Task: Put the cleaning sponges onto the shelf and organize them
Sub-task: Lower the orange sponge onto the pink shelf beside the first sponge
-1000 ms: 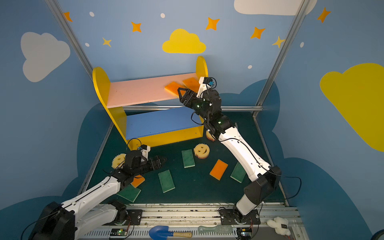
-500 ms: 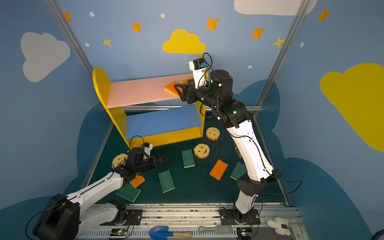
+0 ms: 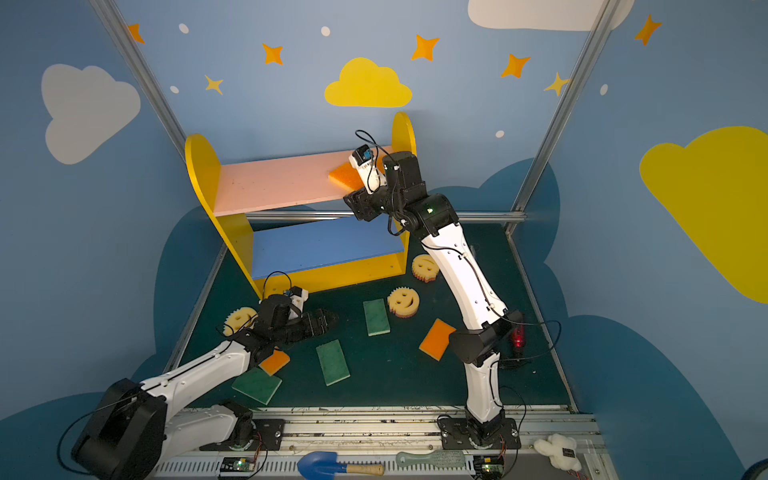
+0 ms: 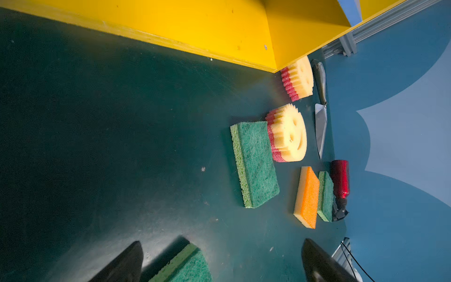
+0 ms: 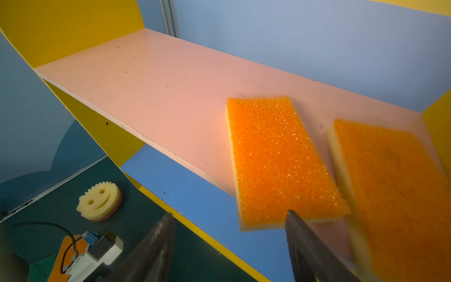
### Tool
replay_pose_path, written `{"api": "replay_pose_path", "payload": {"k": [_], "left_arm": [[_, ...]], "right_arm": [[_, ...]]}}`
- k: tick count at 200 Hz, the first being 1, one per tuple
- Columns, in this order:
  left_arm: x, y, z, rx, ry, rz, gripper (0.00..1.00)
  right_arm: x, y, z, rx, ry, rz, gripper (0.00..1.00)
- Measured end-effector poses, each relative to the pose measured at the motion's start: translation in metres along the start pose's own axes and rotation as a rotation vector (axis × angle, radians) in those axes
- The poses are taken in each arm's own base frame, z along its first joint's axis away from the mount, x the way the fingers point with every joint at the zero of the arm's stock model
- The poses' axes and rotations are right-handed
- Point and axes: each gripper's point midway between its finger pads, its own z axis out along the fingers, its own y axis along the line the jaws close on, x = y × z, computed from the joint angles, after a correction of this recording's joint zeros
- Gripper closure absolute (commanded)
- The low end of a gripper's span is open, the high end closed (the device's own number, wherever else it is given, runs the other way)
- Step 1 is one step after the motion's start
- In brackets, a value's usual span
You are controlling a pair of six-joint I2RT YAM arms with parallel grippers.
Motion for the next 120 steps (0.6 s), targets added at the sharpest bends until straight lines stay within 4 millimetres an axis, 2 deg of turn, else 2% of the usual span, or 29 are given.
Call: {"api": "replay_pose_path", "payload": {"k": [54, 120], "left_arm": [[0.003, 0.003, 0.005, -0.002, 0.015, -0.005, 0.01], [0.005, 0.004, 0.01, 0.001, 0.031, -0.008, 0.0]], "right_arm": [[0.0, -0.008, 0.006, 0.04, -0.004, -0.03, 0.35], [0.002, -0.014, 0.011, 0.075, 0.002, -0.072, 0.59]]}}
